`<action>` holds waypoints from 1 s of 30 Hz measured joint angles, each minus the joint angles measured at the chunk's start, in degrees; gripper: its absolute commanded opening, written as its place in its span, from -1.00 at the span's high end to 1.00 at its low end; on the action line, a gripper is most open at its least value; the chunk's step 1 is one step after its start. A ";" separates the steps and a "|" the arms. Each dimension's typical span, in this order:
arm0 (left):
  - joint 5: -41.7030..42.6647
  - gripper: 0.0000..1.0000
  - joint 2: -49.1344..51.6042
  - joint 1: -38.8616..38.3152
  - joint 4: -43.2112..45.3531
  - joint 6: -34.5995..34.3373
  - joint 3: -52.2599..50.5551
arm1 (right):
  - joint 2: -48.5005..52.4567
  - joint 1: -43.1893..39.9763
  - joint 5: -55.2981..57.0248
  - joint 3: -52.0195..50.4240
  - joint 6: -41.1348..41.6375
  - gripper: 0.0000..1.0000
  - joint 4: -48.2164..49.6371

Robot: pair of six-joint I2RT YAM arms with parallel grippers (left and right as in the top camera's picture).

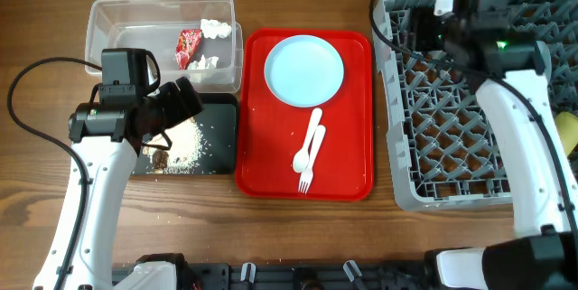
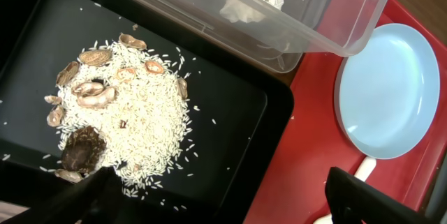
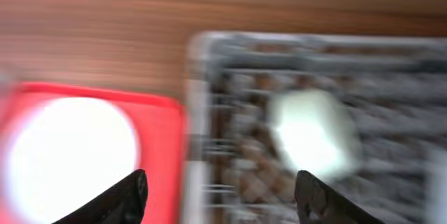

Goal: Sort waste into correct bins and load items into the dishwasher rack
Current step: 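Grasp the light-blue plate with the right gripper and stand it in the rack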

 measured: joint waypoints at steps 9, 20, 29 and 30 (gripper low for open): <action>0.00 -0.93 0.02 0.00 0.00 0.00 0.00 | 16.48 13.73 -0.63 -0.04 11.50 -0.17 3.30; 0.00 -0.93 0.00 0.00 0.02 0.00 0.00 | 32.72 14.01 3.93 -0.15 20.35 0.53 7.67; 0.00 -0.93 0.00 0.00 0.00 0.00 0.00 | 31.45 13.66 3.21 0.76 20.63 0.91 5.40; 0.00 -0.93 0.00 0.00 0.00 0.00 0.00 | 28.96 13.22 4.13 0.76 19.08 0.91 5.38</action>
